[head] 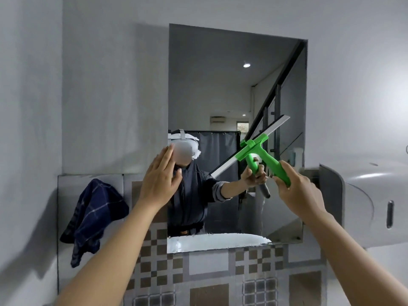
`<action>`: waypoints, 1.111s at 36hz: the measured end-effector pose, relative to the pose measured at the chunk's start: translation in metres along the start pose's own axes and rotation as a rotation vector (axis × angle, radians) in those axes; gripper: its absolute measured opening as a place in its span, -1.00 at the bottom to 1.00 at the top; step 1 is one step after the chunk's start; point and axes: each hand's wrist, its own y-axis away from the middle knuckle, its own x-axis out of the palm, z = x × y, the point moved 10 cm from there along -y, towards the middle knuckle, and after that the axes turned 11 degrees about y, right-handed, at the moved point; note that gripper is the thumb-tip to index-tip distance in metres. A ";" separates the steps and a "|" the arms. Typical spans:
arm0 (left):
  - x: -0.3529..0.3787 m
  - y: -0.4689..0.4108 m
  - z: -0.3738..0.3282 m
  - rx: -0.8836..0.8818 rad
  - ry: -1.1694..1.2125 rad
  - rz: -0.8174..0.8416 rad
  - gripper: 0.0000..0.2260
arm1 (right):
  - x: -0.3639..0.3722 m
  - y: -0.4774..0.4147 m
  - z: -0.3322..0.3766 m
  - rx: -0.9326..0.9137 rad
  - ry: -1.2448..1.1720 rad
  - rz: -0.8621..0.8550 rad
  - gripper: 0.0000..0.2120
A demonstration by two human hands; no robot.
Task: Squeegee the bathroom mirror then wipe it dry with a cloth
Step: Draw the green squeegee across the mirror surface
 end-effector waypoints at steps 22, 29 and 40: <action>-0.021 -0.033 -0.012 0.036 0.084 -0.013 -0.48 | 0.050 0.064 -0.006 0.360 -0.544 0.027 -0.73; -0.023 -0.034 -0.010 0.018 0.069 0.012 -0.41 | 0.065 0.086 0.029 0.513 -0.672 0.059 -0.85; -0.030 -0.034 -0.005 0.065 0.101 0.104 -0.37 | 0.080 0.110 0.099 0.625 -0.778 0.069 -0.88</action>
